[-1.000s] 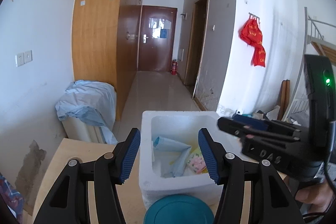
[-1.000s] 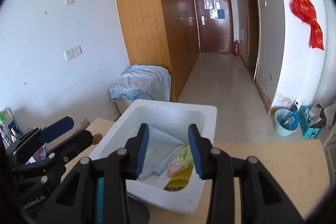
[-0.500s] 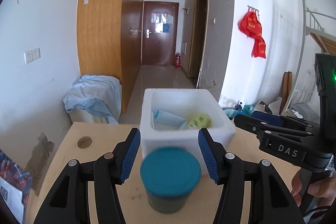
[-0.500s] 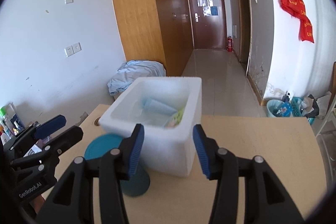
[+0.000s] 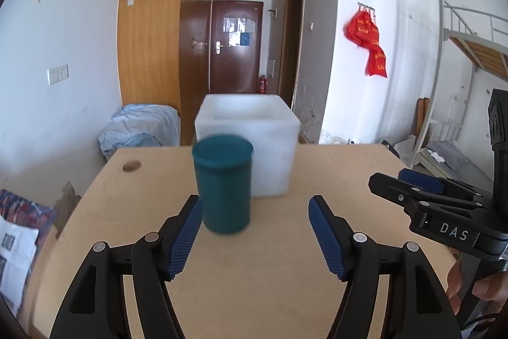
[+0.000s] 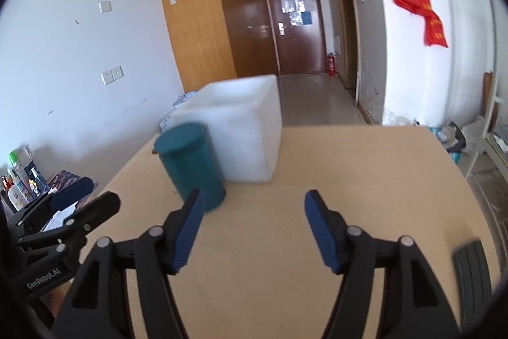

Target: Organize soft objects

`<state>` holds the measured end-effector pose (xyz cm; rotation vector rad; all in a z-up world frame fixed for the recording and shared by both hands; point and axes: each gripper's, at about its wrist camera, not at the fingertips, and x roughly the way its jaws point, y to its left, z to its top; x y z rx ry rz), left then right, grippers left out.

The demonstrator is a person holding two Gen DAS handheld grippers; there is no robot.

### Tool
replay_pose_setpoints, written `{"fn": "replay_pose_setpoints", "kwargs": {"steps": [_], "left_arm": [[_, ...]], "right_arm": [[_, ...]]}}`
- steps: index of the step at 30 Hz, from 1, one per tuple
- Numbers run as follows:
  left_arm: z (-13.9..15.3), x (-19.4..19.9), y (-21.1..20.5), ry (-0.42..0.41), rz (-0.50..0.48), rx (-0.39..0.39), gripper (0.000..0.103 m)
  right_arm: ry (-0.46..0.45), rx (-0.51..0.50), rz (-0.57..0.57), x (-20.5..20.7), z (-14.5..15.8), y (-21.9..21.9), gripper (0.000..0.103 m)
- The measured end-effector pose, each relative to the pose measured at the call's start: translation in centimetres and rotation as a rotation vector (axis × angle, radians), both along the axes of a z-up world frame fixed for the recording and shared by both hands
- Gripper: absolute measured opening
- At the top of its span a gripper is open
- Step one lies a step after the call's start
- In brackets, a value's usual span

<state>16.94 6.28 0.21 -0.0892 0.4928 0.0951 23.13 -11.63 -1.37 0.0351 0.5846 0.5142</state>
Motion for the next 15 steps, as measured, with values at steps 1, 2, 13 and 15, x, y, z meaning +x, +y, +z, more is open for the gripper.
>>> {"fn": "replay_pose_setpoints", "kwargs": {"steps": [1,2,13,15], "left_arm": [[-0.3,-0.9,-0.3,-0.005,-0.003,-0.005,0.071],[-0.7,-1.9,-0.7,-0.008,-0.008,-0.007,0.073],[-4.2,-10.1,-2.8,-0.054,0.011,0.012,0.08],[-4.2,-11.3,-3.0,-0.076,0.019,0.014,0.08]], "right_arm": [[0.0,0.002,-0.002,-0.6,-0.3,-0.4,0.07],[0.003,0.004,-0.012,-1.5,-0.7,-0.9,0.07],[-0.009,0.022,-0.063,-8.0,-3.7,-2.9,0.072],[-0.04,0.019,-0.07,-9.1,-3.4,-3.1,0.072]]}}
